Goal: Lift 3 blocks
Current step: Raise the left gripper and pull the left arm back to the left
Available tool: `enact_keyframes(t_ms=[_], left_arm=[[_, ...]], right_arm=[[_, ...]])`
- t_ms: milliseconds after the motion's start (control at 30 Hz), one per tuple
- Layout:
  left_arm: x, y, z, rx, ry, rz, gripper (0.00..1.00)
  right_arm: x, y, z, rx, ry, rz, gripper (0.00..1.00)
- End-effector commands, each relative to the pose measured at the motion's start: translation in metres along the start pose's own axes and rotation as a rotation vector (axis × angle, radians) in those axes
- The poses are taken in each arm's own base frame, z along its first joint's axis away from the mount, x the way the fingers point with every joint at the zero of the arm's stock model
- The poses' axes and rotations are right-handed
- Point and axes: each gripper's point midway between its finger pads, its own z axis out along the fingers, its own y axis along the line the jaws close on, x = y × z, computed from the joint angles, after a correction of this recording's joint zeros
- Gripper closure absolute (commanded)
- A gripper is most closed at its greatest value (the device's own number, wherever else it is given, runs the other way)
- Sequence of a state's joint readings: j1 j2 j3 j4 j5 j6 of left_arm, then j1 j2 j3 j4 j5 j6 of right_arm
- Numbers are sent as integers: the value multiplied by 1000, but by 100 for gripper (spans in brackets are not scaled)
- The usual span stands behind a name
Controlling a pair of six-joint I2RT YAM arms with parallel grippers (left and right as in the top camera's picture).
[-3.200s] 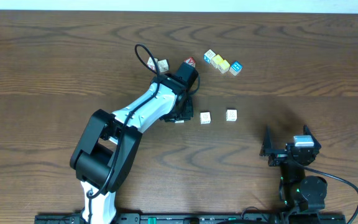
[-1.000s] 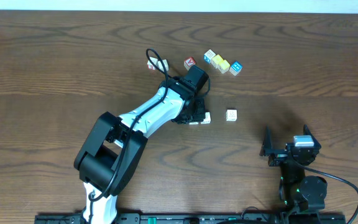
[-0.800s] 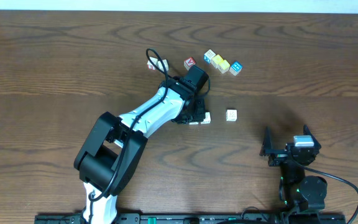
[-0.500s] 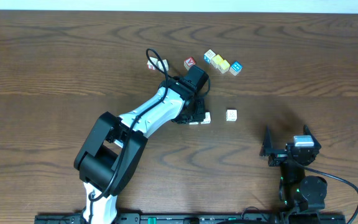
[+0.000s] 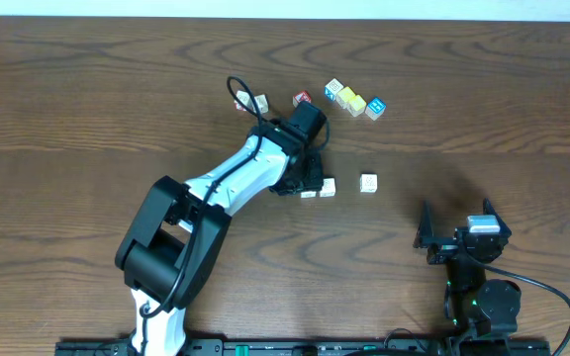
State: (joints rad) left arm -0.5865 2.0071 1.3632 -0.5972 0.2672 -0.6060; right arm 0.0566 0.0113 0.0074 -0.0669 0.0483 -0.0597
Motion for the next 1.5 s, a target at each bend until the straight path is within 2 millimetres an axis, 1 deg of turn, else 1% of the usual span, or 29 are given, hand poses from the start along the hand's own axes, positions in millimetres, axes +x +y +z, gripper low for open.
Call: enact_keyframes(t_ms=[0,100,333,400,467,567,600,700,800,967,1067,1100,1167,1267,1367,1467], left_arm=[[-2,3,-1,11,12,-19,57],[-7,2,-10,26,-9,-24,57],[-17,-9,-45,92,-67,-15,56],[-17,-8,-53,97,-77,-18,56],[-16,-5,-57,90,-72,-26,56],[-11,4,-53,56,-56,-41,57],[-11,8,-50,36,-62,-56,59],[-13,21,-44,-21,-90,-116,70],[-17,26,-39,-44,-107,-136,75],[-24,36,-31,-91,-138,-193,80],[-22,40,-23,-105,-124,-217,81],[-20,41,-20,-110,-113,-227,87],[-17,42,-15,-121,-99,-235,92],[-15,43,-11,-123,-86,-238,93],[-15,42,-11,-122,-86,-241,92],[-10,38,-8,-106,-64,-242,92]], right_arm=[[1,-1,0,5,2,-9,1],[1,-1,0,5,2,-8,1],[1,-1,0,5,2,-8,1],[1,-1,0,5,2,-8,1],[1,-1,0,5,2,-8,1],[1,-1,0,5,2,-9,1],[1,-1,0,5,2,-8,1],[1,-1,0,5,2,-9,1],[1,-1,0,5,2,-8,1],[1,-1,0,5,2,-9,1],[1,-1,0,5,2,-9,1],[1,-1,0,5,2,-8,1],[1,-1,0,5,2,-8,1],[1,-1,0,5,2,-8,1],[1,-1,0,5,2,-9,1],[1,-1,0,5,2,-9,1]])
